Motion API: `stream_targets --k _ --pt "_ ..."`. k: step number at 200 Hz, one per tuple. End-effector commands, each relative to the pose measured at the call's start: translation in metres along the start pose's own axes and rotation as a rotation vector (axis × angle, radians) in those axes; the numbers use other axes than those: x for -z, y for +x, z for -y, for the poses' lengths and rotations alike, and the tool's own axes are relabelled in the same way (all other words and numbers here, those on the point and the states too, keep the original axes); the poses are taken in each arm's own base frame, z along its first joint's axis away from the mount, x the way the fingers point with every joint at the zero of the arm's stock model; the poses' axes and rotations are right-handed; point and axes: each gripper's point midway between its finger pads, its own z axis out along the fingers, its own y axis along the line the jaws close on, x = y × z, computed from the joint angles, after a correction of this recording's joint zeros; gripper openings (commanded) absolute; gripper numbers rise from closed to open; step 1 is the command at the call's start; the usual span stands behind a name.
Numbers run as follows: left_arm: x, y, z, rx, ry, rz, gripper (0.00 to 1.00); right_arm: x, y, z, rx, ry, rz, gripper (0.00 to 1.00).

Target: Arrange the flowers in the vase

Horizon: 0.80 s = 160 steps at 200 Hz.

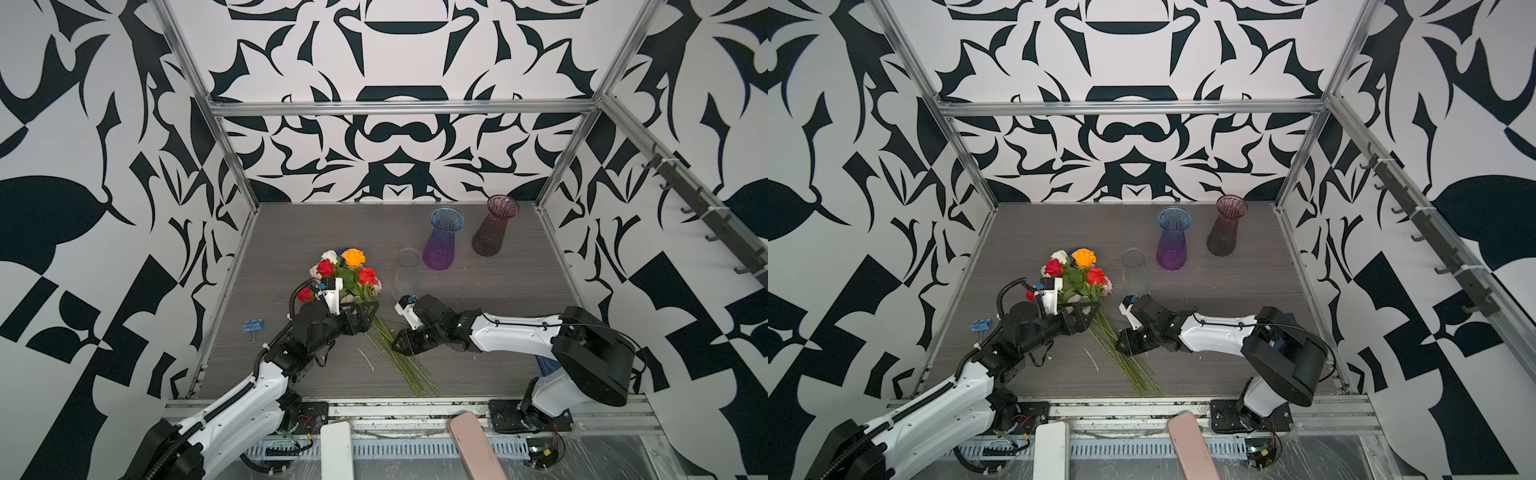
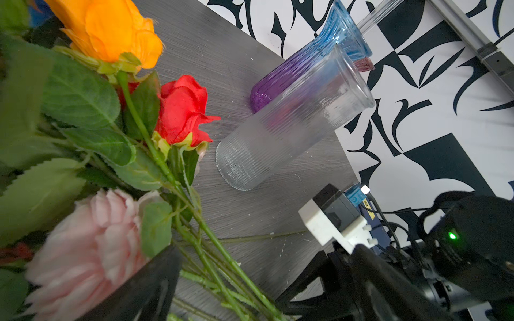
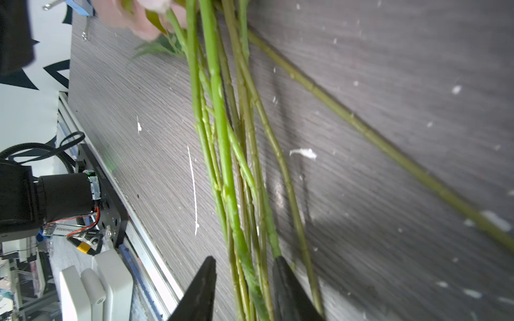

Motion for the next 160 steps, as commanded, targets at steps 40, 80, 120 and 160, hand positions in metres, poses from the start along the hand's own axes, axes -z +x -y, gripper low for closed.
stream_targets --k 40,80,120,160 --pt "0.002 -0.008 0.007 0.002 0.026 0.027 0.99 -0.005 -0.007 -0.023 0.094 0.022 -0.011 0.08" --pt "0.004 -0.008 0.014 0.000 0.058 0.025 0.97 0.005 -0.008 -0.036 0.166 0.067 0.020 0.00" --pt "0.023 -0.008 0.029 0.100 0.057 -0.049 0.91 0.039 -0.013 -0.054 0.205 0.151 0.070 0.00" --pt "0.042 0.000 0.063 0.175 0.168 -0.168 0.59 0.078 -0.021 -0.079 0.197 0.115 0.155 0.00"
